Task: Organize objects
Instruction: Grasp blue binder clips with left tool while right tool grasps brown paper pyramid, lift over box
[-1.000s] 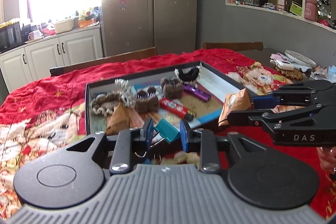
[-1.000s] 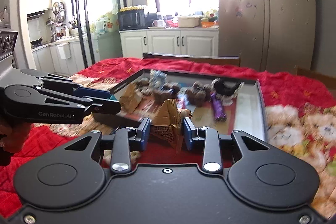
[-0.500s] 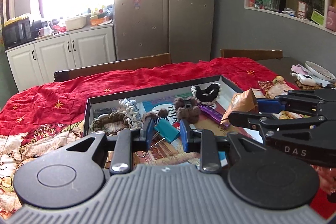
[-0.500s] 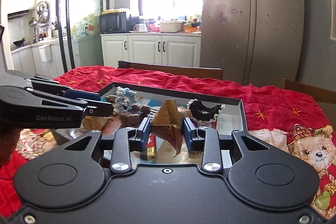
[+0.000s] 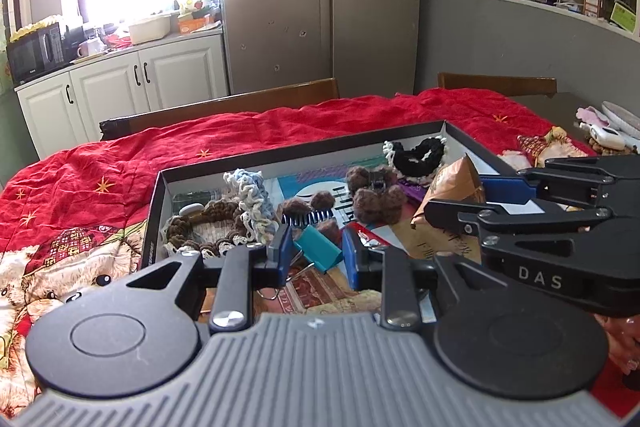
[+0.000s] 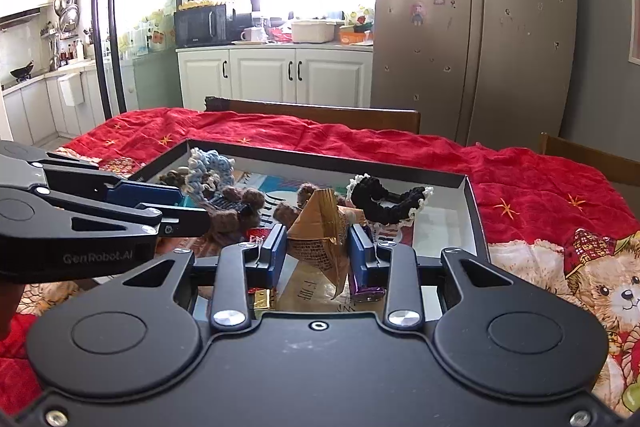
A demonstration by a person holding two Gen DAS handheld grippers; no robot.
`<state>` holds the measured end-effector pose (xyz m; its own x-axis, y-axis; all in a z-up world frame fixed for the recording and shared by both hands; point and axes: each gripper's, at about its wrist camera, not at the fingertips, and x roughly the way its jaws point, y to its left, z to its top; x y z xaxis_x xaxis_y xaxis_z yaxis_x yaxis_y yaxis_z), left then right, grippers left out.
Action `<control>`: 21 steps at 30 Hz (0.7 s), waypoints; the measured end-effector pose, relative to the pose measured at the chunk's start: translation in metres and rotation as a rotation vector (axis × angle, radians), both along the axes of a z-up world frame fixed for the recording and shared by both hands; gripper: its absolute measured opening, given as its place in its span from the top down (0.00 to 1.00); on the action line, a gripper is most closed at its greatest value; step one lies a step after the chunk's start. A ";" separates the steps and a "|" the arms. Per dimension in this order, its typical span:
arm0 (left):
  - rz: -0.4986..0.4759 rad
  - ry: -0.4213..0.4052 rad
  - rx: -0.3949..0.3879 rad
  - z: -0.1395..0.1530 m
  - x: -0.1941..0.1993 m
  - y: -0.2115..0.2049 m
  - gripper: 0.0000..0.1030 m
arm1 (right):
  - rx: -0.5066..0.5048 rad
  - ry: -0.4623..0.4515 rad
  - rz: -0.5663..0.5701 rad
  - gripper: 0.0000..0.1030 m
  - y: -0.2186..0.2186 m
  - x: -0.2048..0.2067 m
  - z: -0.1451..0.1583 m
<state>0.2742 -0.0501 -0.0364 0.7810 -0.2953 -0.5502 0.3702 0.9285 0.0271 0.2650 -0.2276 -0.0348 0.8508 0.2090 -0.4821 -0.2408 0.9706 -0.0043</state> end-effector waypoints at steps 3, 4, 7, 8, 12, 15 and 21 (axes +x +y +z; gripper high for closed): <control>0.005 0.004 0.012 -0.004 0.004 -0.001 0.70 | 0.005 0.011 -0.004 0.69 0.000 0.004 -0.004; 0.005 0.006 0.014 -0.005 0.005 -0.001 0.70 | 0.007 0.014 -0.005 0.69 0.000 0.006 -0.005; 0.006 0.011 0.018 -0.009 0.008 -0.002 0.70 | 0.006 0.019 -0.005 0.69 0.000 0.009 -0.008; 0.006 0.012 0.020 -0.010 0.009 -0.002 0.70 | 0.006 0.021 -0.004 0.69 0.001 0.010 -0.010; 0.005 0.016 0.026 -0.013 0.010 -0.003 0.70 | -0.001 0.024 -0.001 0.69 0.004 0.014 -0.013; 0.006 0.017 0.028 -0.015 0.011 -0.004 0.70 | -0.002 0.025 -0.003 0.69 0.005 0.015 -0.014; 0.009 0.018 0.031 -0.017 0.013 -0.004 0.70 | -0.002 0.036 -0.006 0.69 0.007 0.020 -0.018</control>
